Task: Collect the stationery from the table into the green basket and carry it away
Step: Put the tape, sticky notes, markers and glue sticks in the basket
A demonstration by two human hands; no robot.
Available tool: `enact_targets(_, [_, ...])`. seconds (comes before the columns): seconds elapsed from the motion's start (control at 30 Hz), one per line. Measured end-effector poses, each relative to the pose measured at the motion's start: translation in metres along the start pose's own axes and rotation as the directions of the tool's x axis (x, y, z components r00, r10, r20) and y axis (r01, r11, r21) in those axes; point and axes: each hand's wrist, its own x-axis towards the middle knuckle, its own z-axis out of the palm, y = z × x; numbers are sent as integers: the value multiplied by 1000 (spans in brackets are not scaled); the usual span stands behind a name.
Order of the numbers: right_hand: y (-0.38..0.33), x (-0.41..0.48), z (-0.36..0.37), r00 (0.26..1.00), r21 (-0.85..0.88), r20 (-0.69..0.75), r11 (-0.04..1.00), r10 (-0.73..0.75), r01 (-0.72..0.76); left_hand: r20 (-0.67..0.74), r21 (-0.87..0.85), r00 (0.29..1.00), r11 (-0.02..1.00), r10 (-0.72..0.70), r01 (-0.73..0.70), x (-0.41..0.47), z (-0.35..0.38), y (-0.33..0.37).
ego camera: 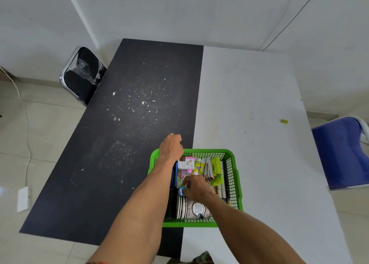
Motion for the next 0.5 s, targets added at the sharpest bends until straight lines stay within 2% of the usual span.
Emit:
enact_targets(0.17, [0,3,-2,999,-21,-28,999,-37,36,10,6,1000,1000,3,-3,5,0,8])
enact_targets(0.4, [7,17,-48,952,-24,-297,998,-70,65,37,25,998,998,53,-54,19,6,43])
enact_targets(0.5, [25,25,-82,910,13,-415,1000,-17,24,69,29,992,994,103,-105,31,14,72])
